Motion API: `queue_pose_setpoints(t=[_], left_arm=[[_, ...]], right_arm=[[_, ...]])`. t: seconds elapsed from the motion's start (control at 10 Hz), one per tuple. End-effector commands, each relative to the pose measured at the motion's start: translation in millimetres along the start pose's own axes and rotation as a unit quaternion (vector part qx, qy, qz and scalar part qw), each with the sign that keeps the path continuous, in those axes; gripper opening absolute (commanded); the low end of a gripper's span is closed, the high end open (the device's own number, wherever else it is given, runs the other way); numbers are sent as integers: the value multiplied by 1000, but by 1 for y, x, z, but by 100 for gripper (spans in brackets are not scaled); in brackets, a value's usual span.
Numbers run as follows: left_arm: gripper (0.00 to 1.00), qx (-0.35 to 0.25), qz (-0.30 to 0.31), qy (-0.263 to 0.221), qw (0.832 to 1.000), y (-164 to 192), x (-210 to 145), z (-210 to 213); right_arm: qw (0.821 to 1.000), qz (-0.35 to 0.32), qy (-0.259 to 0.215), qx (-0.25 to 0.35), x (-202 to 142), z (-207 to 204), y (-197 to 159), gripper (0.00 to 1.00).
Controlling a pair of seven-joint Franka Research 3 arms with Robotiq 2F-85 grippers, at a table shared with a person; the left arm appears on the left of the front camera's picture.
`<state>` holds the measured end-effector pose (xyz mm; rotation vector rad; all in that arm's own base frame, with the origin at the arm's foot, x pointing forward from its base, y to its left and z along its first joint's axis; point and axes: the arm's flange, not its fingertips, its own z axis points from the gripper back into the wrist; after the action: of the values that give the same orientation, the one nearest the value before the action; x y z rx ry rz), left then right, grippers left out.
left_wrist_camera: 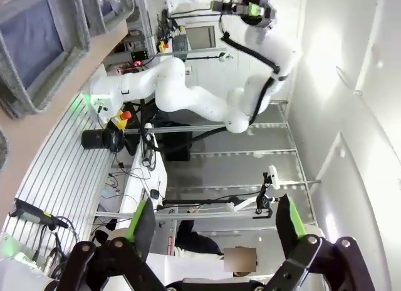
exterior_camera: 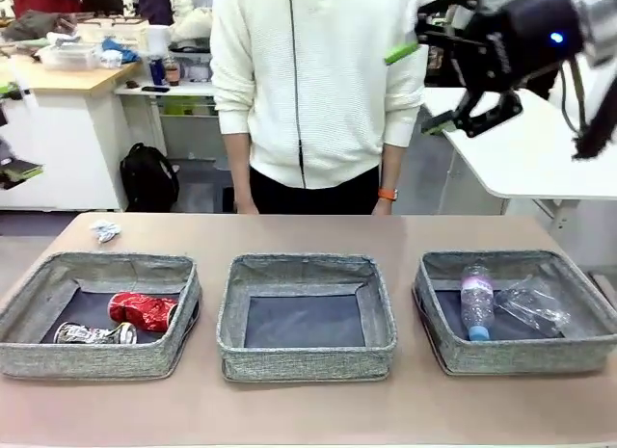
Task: Sort the waste into the appropriate baskets.
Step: Place the picked waste into the Fabric basket indicated by the person, then pick up the waste item pointed out by the person.
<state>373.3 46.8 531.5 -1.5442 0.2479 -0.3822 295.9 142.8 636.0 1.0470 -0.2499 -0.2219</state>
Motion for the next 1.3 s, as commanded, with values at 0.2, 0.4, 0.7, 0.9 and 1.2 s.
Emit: queue_pose_setpoints(t=[0.2, 0.4, 0.7, 0.9, 1.2], left_arm=[[100, -12, -3, 4, 1000, 2, -3, -1], [100, -12, -3, 4, 1000, 2, -3, -1], [100, -12, -3, 4, 1000, 2, -3, -1], [100, -12, -3, 4, 1000, 2, -3, -1], [100, -12, -3, 4, 1000, 2, -3, -1]], right_arm=[[999, -25, -14, 39, -7, 19, -27, 100], [999, -25, -14, 39, -7, 19, -27, 100], [999, -25, -14, 39, -7, 19, -27, 100], [999, -25, -14, 39, -7, 19, -27, 100], [999, -25, -14, 39, -7, 19, -27, 100]])
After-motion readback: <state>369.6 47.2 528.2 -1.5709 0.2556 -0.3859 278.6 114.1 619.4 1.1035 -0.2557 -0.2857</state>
